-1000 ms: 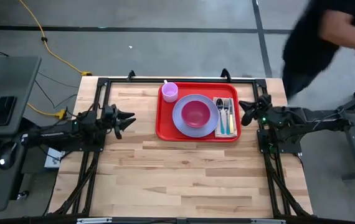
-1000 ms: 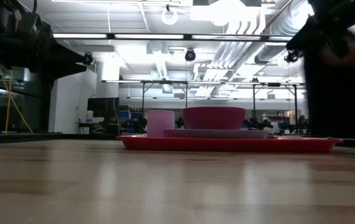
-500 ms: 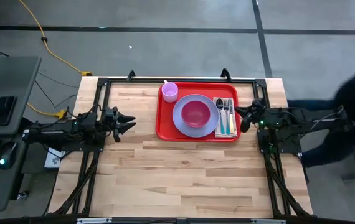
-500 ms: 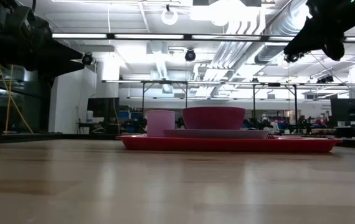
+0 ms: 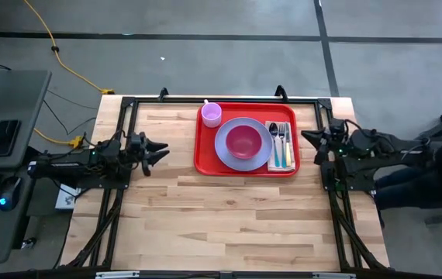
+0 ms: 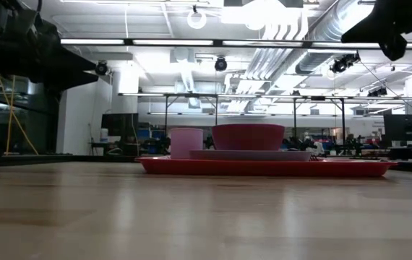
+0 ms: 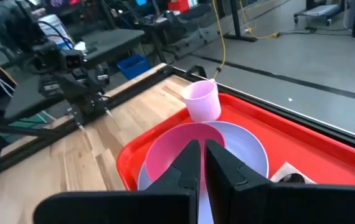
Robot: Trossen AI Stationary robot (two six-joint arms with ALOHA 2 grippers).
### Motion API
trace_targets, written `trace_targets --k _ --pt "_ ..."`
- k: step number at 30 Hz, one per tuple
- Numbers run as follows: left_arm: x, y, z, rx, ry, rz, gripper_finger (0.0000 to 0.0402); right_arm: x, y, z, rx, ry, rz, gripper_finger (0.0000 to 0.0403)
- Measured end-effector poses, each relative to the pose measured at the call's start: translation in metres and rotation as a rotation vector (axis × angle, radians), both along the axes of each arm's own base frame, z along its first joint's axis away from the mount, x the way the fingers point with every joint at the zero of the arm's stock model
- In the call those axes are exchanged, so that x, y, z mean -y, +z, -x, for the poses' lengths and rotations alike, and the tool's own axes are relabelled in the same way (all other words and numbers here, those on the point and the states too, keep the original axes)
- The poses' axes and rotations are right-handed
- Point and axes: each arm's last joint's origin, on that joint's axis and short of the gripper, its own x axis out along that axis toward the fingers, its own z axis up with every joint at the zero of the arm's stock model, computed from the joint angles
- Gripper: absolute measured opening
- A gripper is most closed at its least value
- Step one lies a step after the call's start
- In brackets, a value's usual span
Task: Set up tray
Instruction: Return to Home Position
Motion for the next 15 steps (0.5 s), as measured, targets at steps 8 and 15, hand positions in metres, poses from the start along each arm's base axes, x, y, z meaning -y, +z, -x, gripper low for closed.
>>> trace_targets --k 8,15 --pt "-0.002 0.001 0.0 0.0 0.052 -0.025 0.0184 0.0 -0.002 0.01 0.06 0.025 0.014 0.0" --pt "-0.002 0.001 0.0 0.0 0.056 -0.025 0.0184 -0.001 -0.037 0.002 0.187 0.061 0.008 0.0"
